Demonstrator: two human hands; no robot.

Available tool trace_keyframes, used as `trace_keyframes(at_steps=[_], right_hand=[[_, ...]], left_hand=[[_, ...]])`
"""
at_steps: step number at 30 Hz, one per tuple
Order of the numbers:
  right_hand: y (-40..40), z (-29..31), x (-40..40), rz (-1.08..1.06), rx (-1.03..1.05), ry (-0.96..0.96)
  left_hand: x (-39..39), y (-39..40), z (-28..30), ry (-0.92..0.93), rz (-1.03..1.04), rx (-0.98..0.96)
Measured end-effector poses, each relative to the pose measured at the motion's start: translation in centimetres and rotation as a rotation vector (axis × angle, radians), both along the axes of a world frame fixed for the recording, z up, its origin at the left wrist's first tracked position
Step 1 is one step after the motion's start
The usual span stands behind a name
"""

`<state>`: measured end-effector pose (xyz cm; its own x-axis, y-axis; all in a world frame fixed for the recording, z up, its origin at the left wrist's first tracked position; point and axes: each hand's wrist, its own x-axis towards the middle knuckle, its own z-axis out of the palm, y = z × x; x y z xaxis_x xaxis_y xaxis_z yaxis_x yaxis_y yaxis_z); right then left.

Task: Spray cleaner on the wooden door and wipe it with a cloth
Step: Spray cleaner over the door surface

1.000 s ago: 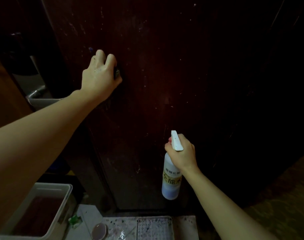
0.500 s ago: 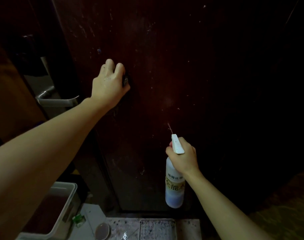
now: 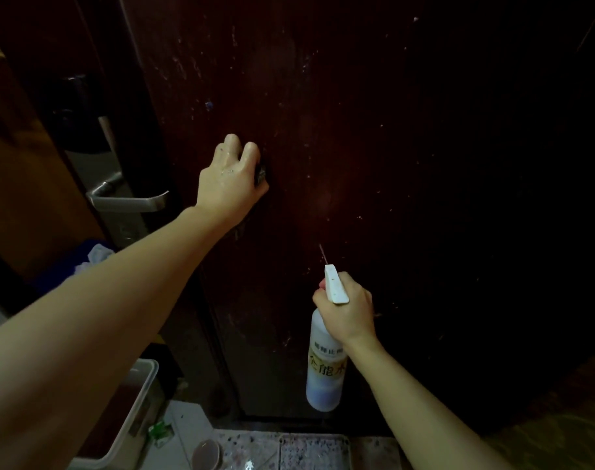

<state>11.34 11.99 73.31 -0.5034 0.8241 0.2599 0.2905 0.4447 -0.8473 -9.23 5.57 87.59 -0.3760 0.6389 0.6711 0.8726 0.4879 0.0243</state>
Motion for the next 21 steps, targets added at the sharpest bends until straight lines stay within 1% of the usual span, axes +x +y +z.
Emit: trace_keyframes(at_steps=[5,10,12,14,18,21], right_hand=[[-0.3,0.0,-0.3,-0.035,0.055,-0.056],[-0.3,-0.5,-0.6,0.099,0.000,-0.019],[-0.1,-1.0,-0.5,0.114,-0.007,-0.019],[0.3,-1.4,-0.1,0.062,-0.012,-0.020],[1.5,-2.0,1.5,-0.053,0.003,-0.090],[2.2,-2.5,2.7,-0.094,-0.028,-0.046]], left_hand=[[0.0,-0.1,-0.3,0.001,-0.006,-0.011],[-0.1,-0.1,-0.8,0.005,-0.017,-0.020],[-0.1,-0.2,-1.0,0.014,-0.020,-0.027],[-0.3,-0.2,-1.1,0.025,-0.017,-0.047],[-0.5,-0.2,-1.7,0.022,-0.015,-0.057],[-0.3,-0.1,-2.2,0.011,-0.007,-0.052]])
